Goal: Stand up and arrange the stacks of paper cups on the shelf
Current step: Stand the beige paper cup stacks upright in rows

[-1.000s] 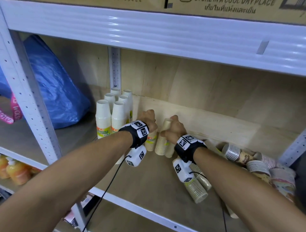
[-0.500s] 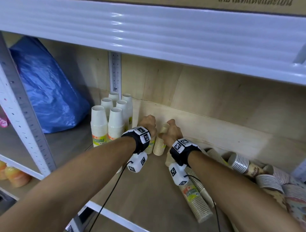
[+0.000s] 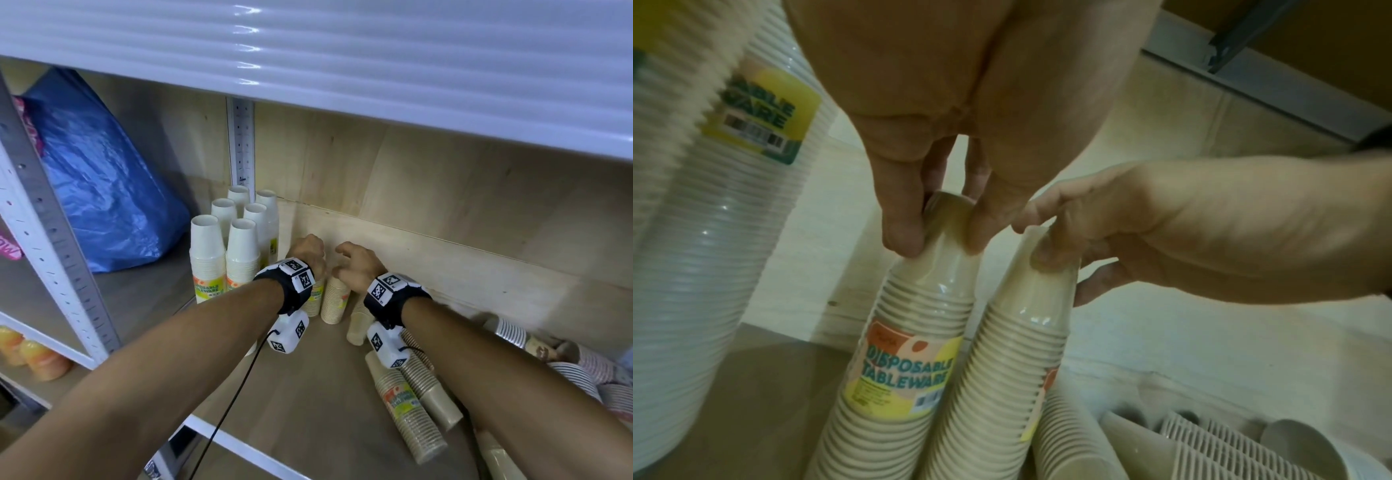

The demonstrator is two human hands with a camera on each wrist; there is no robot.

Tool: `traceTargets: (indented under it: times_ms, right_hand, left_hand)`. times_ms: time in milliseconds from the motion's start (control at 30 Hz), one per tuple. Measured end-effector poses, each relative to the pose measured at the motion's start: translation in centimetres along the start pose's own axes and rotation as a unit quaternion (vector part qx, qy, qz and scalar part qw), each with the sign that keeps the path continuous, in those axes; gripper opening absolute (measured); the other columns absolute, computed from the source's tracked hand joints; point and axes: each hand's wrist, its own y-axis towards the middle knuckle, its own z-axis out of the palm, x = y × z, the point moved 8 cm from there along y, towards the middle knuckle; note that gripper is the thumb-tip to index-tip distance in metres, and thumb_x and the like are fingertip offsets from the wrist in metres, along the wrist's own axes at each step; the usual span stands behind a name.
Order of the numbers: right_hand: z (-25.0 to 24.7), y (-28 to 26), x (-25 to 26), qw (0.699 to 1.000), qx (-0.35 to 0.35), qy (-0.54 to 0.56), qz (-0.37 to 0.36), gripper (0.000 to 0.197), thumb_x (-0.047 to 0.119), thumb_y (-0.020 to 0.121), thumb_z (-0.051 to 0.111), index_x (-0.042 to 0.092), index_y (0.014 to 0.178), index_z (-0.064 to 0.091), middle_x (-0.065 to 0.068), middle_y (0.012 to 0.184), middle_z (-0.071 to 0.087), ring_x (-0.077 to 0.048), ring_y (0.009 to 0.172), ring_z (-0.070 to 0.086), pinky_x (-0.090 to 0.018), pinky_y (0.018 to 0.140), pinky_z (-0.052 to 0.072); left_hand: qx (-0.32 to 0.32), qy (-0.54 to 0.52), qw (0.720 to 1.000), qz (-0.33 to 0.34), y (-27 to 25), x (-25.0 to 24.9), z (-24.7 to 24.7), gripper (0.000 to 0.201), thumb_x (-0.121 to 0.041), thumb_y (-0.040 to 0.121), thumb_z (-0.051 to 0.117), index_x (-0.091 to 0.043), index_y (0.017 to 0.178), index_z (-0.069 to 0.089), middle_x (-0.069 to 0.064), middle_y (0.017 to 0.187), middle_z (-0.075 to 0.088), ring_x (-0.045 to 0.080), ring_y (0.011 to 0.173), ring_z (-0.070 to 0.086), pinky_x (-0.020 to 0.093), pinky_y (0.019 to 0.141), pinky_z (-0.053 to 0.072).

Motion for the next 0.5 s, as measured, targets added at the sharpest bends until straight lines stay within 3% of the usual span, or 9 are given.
traceTargets:
  times_ms: [100,233,300,400,500]
  right_hand:
    - [0.06,0.35,0.04,1.0,0.011,-0.009,-0.006,0.039,0.02,0.084,0.064,0.021,0.124,0.062,-0.005,0.127,0.063,-0.025,0.115,0.059,-0.023,0.086,0.044]
    - [0.08,0.86,0.03,1.0,-0.016,-0.016,0.01,0.037,0.028,0.086,0.066,0.016,0.121,0.063,-0.008,0.122,0.066,-0.027,0.11,0.061,-0.026,0.083,0.045]
    - [0.09,0.99,0.16,0.999,-0.027,-0.019,0.013,0.04,0.03,0.086,0.067,0.013,0.122,0.063,-0.009,0.123,0.065,-0.027,0.111,0.061,-0.026,0.084,0.045]
    - [0.38,0.97,0.43,0.999,-0.02,-0.03,0.005,0.059,0.036,0.083,0.069,0.015,0.135,0.054,-0.008,0.135,0.058,-0.027,0.12,0.056,-0.031,0.093,0.047]
    - [0.73,0.97,0.75,0.999,0.005,-0.034,-0.022,0.061,0.028,0.077,0.072,0.02,0.134,0.053,-0.004,0.133,0.057,-0.023,0.119,0.058,-0.03,0.091,0.05]
  left_hand:
    - [-0.004,0.001,1.0,0.001,0.07,0.03,-0.05,0.039,0.0,0.088,0.058,-0.008,0.126,0.061,0.006,0.134,0.056,0.022,0.122,0.055,0.027,0.096,0.05]
    - [-0.005,-0.002,1.0,0.003,0.26,0.13,-0.06,0.038,-0.001,0.092,0.055,-0.006,0.129,0.058,0.007,0.137,0.054,0.021,0.125,0.053,0.027,0.101,0.047]
    - [-0.007,-0.003,1.0,0.005,0.2,0.14,-0.01,0.037,-0.003,0.093,0.054,-0.006,0.13,0.057,0.007,0.138,0.053,0.021,0.126,0.052,0.027,0.102,0.046]
    - [-0.013,-0.01,1.0,0.008,0.05,0.33,0.06,0.036,-0.007,0.093,0.055,-0.008,0.129,0.057,0.007,0.137,0.052,0.022,0.126,0.05,0.027,0.102,0.045]
    - [-0.008,-0.015,1.0,0.005,-0.02,0.59,0.22,0.035,-0.007,0.091,0.057,-0.009,0.126,0.058,0.007,0.134,0.054,0.022,0.123,0.052,0.026,0.097,0.047]
